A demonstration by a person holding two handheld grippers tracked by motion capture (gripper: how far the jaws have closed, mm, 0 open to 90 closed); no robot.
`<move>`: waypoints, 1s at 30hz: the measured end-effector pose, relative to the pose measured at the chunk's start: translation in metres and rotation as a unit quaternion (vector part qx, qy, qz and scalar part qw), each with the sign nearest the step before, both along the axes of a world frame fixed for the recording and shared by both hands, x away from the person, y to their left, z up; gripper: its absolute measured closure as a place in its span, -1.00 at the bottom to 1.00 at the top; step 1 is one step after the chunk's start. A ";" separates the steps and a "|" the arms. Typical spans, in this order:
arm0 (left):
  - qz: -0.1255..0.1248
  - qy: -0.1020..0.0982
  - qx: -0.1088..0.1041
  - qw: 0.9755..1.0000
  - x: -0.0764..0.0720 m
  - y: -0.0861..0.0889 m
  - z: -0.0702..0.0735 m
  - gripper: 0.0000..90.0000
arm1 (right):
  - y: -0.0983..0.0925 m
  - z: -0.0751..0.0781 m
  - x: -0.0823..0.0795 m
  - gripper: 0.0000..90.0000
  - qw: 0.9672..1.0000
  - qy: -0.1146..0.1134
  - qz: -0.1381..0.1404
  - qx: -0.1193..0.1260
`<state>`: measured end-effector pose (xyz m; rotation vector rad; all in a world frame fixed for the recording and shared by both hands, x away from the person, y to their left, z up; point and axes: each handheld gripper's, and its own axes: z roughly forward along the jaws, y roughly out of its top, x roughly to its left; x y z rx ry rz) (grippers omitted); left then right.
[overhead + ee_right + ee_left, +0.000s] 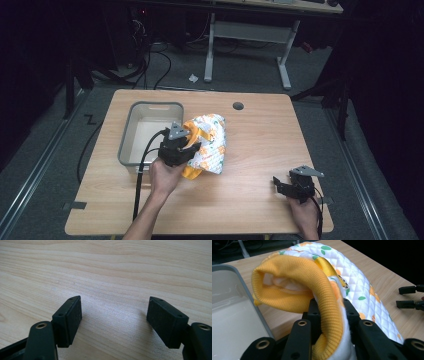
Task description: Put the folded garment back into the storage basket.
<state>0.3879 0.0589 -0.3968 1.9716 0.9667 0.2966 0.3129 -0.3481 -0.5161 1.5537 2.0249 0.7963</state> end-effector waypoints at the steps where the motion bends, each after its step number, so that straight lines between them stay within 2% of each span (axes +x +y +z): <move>1: 0.002 0.000 -0.003 1.000 0.001 0.004 0.001 0.64 | 0.000 0.000 0.000 -0.36 1.000 0.000 0.000 0.000; 17: 0.007 -0.008 -0.015 1.000 0.001 0.020 0.012 0.64 | 0.000 0.000 0.000 -0.36 1.000 0.000 0.000 0.000; 30: 0.024 -0.014 -0.021 0.999 0.003 0.038 0.017 0.64 | 0.000 0.000 0.000 -0.36 1.000 0.000 0.000 0.001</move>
